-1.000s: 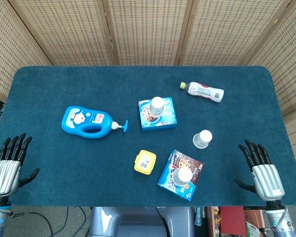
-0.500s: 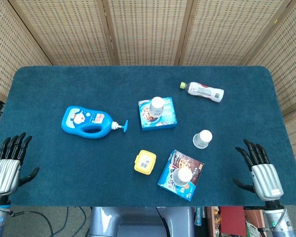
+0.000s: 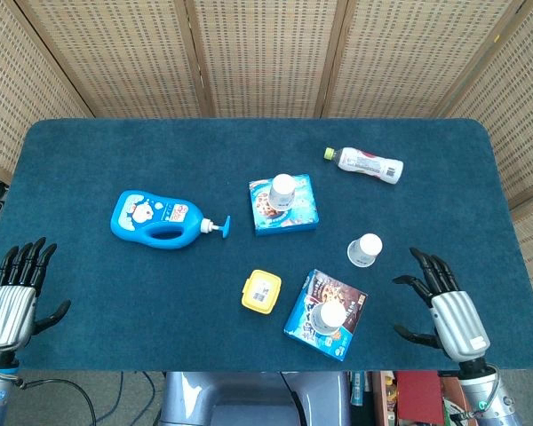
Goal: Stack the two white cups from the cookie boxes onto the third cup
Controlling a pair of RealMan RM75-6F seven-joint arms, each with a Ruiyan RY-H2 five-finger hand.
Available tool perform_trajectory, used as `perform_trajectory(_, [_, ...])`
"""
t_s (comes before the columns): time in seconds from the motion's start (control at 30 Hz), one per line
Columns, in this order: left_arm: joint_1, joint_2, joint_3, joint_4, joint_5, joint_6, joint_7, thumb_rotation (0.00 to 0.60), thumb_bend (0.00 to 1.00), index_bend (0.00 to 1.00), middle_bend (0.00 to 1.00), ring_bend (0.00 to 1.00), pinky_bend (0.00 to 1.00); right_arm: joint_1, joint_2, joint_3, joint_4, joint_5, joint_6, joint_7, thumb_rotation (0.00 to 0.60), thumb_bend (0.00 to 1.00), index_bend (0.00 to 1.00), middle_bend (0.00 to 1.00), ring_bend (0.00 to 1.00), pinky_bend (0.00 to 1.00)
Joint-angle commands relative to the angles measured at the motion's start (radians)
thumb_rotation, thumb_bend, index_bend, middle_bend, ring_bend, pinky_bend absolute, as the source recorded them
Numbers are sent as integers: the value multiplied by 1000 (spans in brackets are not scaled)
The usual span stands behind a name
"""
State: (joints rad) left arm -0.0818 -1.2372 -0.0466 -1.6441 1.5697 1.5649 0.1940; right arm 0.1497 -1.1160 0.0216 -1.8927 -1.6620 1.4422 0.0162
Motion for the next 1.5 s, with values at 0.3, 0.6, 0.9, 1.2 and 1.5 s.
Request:
perform_trajectory(0.3, [0,4,3,-6,7,2,-3,600,251,0,0,0,0,64,-46,-12,-128,33,-136,-87,600,125,340,66,0,0])
perform_trajectory(0.6, [-1,3,3,-5,8,1,2,600,251,0,0,0,0,100,-110,14,-140,105,-193,-163,600,126,340,66,0,0])
perform_trajectory(0.9, [-2,-3,9,-4,11,-4,13,600,251,0,0,0,0,125,-175,19,-131,140,-225,-211,600,126,340,66,0,0])
perform_trajectory(1.2, [0,-4,12,-4,17,0,18,600,251,0,0,0,0,166,-204,35,-126,211,-280,-250,600,126,340,66,0,0])
perform_trajectory(1.5, [1,-3,12,-4,18,0,19,600,252,0,0,0,0,194,-196,50,-130,287,-307,-285,600,126,340,66,0,0])
